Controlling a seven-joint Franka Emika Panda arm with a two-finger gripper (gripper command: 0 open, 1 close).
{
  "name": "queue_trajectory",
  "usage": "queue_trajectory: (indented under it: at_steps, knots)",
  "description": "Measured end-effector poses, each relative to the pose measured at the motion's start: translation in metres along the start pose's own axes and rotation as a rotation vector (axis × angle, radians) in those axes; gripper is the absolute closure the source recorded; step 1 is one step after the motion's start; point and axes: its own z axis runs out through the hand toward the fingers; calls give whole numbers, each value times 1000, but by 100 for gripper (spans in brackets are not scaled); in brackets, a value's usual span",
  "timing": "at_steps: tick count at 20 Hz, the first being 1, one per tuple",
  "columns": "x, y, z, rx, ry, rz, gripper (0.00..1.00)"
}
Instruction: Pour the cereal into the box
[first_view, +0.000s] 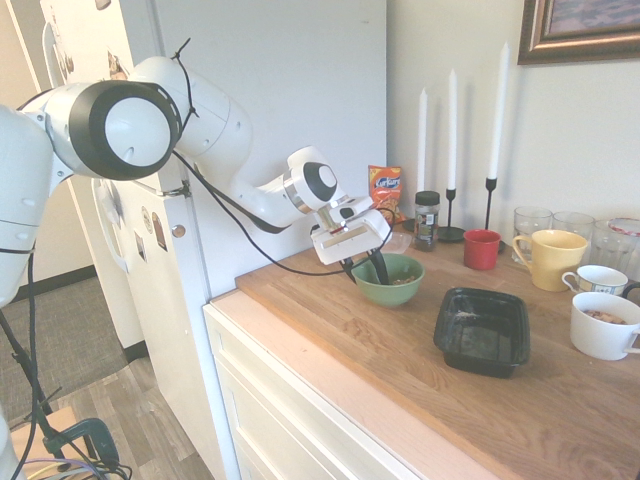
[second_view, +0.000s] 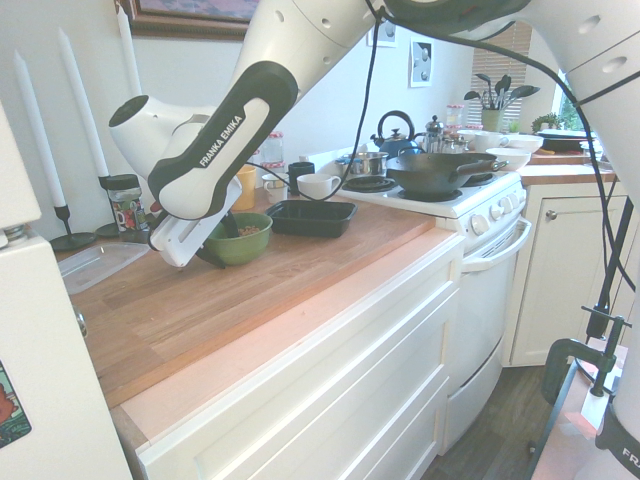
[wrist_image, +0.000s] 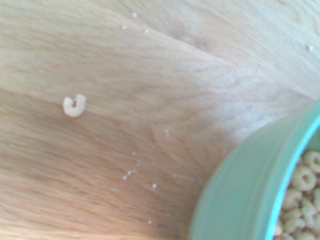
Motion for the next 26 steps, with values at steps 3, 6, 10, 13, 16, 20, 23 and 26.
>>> queue_trajectory:
  at_steps: [3, 6, 10, 13, 16, 20, 23, 26]
  knots:
    - [-2, 0, 1, -5, -1, 2, 100]
    - [-4, 2, 5, -12, -4, 2, 100]
    - [-6, 3, 6, -18, -1, 6, 100]
    - [-6, 4, 7, -20, 3, 5, 100]
    - [-4, 8, 8, -19, -5, 16, 100]
    - [5, 15, 1, 3, -33, 59, 100]
    - [11, 20, -14, 37, -64, 90, 100]
    - [19, 25, -38, 75, -68, 108, 100]
